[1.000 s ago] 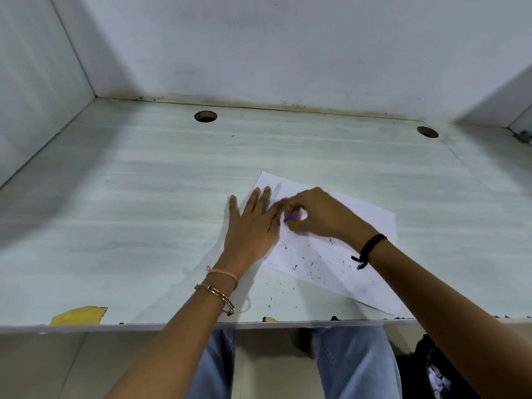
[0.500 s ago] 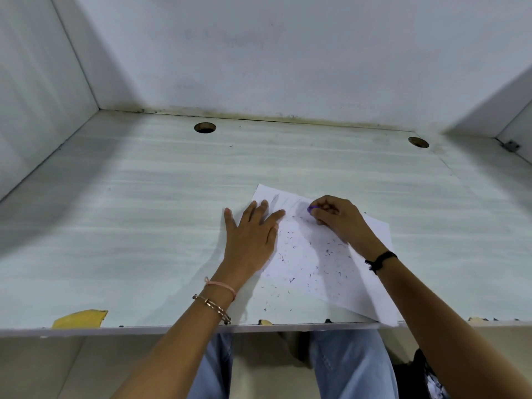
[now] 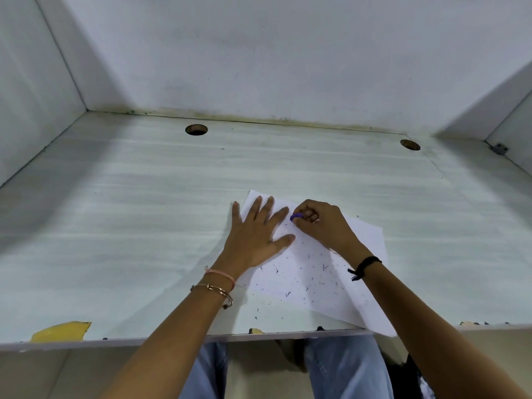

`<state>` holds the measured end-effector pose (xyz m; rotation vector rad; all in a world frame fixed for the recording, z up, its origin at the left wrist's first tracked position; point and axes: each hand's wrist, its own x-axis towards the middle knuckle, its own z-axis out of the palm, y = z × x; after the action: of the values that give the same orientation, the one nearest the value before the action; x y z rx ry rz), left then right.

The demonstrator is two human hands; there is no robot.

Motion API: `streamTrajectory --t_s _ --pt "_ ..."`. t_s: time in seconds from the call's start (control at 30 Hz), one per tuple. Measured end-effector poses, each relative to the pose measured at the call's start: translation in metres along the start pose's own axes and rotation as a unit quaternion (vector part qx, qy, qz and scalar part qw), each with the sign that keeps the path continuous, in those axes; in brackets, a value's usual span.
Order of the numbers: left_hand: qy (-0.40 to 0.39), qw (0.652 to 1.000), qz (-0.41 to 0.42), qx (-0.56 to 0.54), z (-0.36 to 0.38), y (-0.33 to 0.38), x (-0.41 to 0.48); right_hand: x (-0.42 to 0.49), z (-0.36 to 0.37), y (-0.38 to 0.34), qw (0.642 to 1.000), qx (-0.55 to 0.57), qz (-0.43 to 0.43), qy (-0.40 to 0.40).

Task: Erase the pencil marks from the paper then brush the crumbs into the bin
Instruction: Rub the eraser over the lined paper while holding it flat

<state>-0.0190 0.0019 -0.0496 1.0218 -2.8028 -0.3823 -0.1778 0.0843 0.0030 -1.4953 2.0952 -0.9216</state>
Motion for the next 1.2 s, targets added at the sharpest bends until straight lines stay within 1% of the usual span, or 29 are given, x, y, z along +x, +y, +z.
streamTrajectory --t_s 0.07,0.13,0.17,0.27,0.3,0.33,0.4,0.43,0.47,0.53,0.57,0.6,0.7,0.73,0.83,0.87,0.9,0.97,1.0,1.1,1.13,1.2 --pt "-0.006 1.0 -0.006 0.01 0.0 0.003 0.0 0.0 0.003 -0.004 0.999 -0.015 -0.012 -0.035" --pt "0.008 1.0 -0.008 0.028 0.002 0.004 0.002 -0.001 0.005 -0.008 0.996 -0.049 -0.037 -0.069" --pt "0.009 0.999 -0.008 0.034 0.003 0.003 0.001 0.003 0.004 -0.008 0.994 -0.07 -0.045 -0.067" --pt "0.002 0.999 -0.008 0.032 0.003 0.002 0.0 0.019 -0.005 -0.011 0.99 -0.135 -0.024 -0.01" --pt "0.002 0.999 -0.007 0.032 0.002 0.002 0.001 0.021 -0.006 -0.013 0.989 -0.143 -0.021 -0.014" --pt "0.003 0.999 -0.006 0.034 0.003 0.001 0.002 0.02 -0.005 -0.016 0.989 -0.142 -0.027 -0.038" --pt "0.014 0.999 -0.002 0.042 0.005 0.001 0.003 0.012 0.0 -0.025 0.982 -0.148 -0.047 -0.111" --pt "0.018 0.999 0.0 0.045 0.005 0.001 0.003 0.01 0.0 -0.026 0.978 -0.155 -0.052 -0.127" --pt "0.016 0.999 0.0 0.043 0.006 0.0 0.003 0.013 -0.002 -0.024 0.979 -0.163 -0.048 -0.116" --pt "0.01 1.0 -0.002 0.029 0.006 0.0 0.002 0.023 -0.012 -0.02 0.981 -0.183 -0.033 -0.061" --pt "0.011 1.0 -0.003 0.025 0.005 0.0 0.001 0.026 -0.014 -0.019 0.979 -0.195 -0.033 -0.054" --pt "0.013 1.0 -0.002 0.027 0.004 0.0 0.002 0.026 -0.014 -0.021 0.977 -0.198 -0.041 -0.064" --pt "0.019 0.999 0.003 0.031 0.005 0.001 0.003 0.014 -0.007 -0.026 0.968 -0.19 -0.079 -0.146" --pt "0.017 0.999 0.003 0.03 0.005 0.001 0.002 0.015 -0.008 -0.025 0.968 -0.188 -0.076 -0.146" --pt "0.012 1.0 0.0 0.023 0.004 0.001 0.001 0.027 -0.014 -0.022 0.975 -0.205 -0.047 -0.073" --pt "0.012 1.0 0.0 0.023 0.003 0.001 0.001 0.027 -0.012 -0.024 0.973 -0.212 -0.053 -0.074" --pt "0.012 1.0 0.001 0.023 0.003 0.002 0.001 0.025 -0.009 -0.027 0.97 -0.211 -0.067 -0.096" --pt "0.017 1.0 0.004 0.026 0.004 0.002 0.002 0.016 -0.003 -0.032 0.962 -0.198 -0.091 -0.162" --pt "0.017 0.999 0.004 0.03 0.005 0.002 0.002 0.015 -0.003 -0.03 0.962 -0.197 -0.092 -0.165" --pt "0.012 0.999 0.0 0.036 0.005 0.001 0.002 0.028 -0.011 -0.022 0.971 -0.217 -0.062 -0.079" --pt "0.01 0.999 -0.002 0.035 0.004 0.001 0.002 0.028 -0.011 -0.023 0.971 -0.219 -0.065 -0.072" --pt "0.009 0.999 -0.002 0.032 0.004 0.002 0.003 0.021 -0.006 -0.028 0.968 -0.2 -0.09 -0.124"
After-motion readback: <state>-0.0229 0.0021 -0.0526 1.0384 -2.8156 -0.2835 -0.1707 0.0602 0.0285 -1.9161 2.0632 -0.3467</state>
